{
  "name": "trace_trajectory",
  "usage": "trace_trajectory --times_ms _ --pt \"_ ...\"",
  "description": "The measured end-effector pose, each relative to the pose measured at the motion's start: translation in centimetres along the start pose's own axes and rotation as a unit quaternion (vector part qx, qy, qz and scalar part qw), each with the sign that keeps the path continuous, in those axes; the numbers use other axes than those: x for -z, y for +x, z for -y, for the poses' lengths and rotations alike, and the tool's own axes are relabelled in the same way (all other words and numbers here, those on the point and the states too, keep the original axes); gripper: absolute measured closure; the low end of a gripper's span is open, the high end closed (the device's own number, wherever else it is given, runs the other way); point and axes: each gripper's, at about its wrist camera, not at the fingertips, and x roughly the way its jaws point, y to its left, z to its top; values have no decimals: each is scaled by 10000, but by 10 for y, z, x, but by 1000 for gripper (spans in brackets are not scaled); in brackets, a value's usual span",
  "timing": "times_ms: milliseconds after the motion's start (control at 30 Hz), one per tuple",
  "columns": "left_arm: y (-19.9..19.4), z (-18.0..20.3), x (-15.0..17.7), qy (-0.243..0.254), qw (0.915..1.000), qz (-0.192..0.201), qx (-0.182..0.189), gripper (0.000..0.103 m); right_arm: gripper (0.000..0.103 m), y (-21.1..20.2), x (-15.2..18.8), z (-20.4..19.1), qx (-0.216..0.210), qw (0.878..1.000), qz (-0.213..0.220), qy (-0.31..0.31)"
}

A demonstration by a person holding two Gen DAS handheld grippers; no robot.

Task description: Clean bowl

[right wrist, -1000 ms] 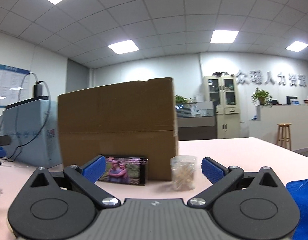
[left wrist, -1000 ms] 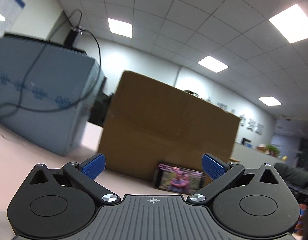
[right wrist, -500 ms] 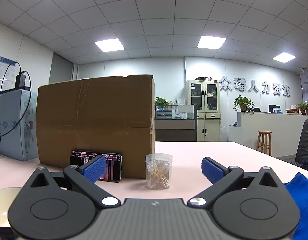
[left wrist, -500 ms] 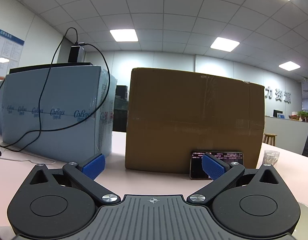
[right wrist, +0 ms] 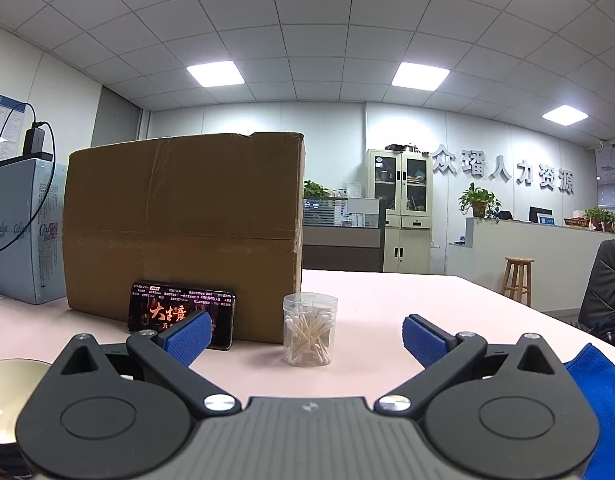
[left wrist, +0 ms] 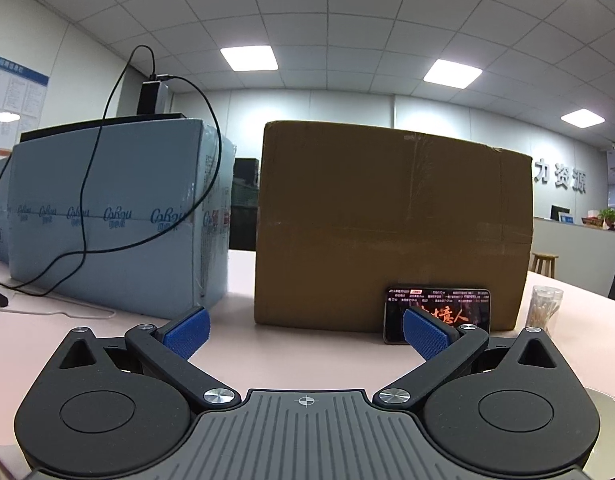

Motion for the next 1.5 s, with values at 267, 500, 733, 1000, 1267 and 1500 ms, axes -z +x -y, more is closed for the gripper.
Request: trace_trajectory --times_ms 267,500,733,1000,1267,1500 --pt "-2 4 1 101 9998 8 160 0 0 -2 0 -1 13 10000 1 -12" --pt "-1 4 1 97 9997 -34 211 0 0 -1 0 -1 17 10000 -43 -11" --pt "-1 4 1 96 9997 -35 233 0 0 2 -1 -1 18 10000 -87 -31" --pt "-1 4 1 83 9997 -27 216 0 0 7 -2 -1 26 9999 -149 -34" --pt "-1 4 1 72 9997 -32 235 0 0 11 -3 -1 30 9998 -193 -42" --pt "-1 4 0 71 9996 -37 270 0 0 14 -4 0 31 9997 -220 -37"
